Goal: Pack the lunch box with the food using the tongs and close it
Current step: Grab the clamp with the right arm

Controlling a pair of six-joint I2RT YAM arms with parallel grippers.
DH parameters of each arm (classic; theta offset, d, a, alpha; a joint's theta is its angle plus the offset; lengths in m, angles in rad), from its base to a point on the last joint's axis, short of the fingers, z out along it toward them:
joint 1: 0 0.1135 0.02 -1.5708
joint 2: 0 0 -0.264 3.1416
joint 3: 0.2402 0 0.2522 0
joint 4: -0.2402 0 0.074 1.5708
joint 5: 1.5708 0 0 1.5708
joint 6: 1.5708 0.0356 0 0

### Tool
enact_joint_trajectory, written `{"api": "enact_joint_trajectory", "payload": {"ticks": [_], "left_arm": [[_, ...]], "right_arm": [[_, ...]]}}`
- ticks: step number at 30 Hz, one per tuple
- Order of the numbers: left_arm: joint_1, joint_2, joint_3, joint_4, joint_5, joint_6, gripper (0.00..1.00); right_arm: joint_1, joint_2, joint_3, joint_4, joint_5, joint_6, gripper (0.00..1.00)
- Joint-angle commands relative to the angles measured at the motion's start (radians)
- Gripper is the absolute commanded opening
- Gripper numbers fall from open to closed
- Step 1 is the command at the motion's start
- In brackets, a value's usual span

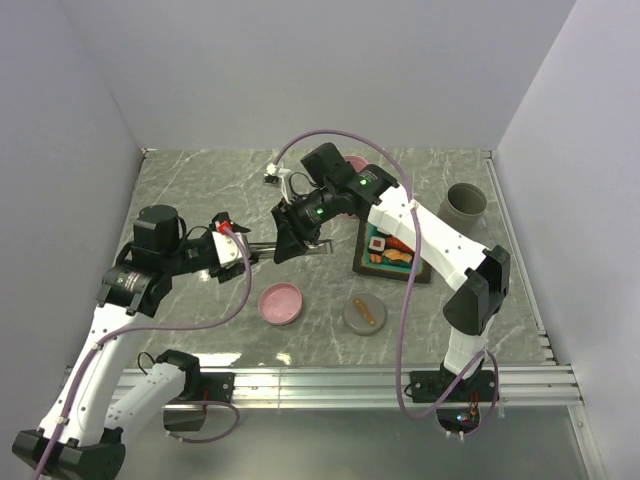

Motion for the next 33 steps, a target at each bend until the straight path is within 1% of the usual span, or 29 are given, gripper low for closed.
{"api": "enact_joint_trajectory", "payload": {"ticks": [1,8,14,24,28,31,33], "left_arm": [[-0.016,0.008,0.004,0.047,-0.059,0.027,0.68],[-0.027,0.028,0.007,0.055,-0.056,0.019,0.57],[-0.029,0.031,0.005,0.054,-0.053,0.013,0.51],[-0.029,0.042,0.01,0.054,-0.048,0.001,0.44],[-0.029,0.043,0.009,0.06,-0.048,-0.004,0.43],[-0.029,0.039,0.008,0.063,-0.05,-0.005,0.45],[-0.029,0.034,0.009,0.072,-0.05,-0.02,0.56]], "right_arm": [[0.001,-0.017,0.038,0.02,-0.056,0.01,0.52],[0.01,-0.014,0.039,0.014,-0.059,0.007,0.52],[0.016,-0.012,0.041,0.008,-0.057,-0.001,0.51],[0.022,-0.019,0.052,0.003,-0.051,-0.01,0.51],[0.027,-0.022,0.047,0.003,-0.044,-0.013,0.51],[0.027,-0.022,0.045,0.003,-0.042,-0.013,0.51],[0.028,-0.02,0.048,0.003,-0.034,-0.012,0.48]]}}
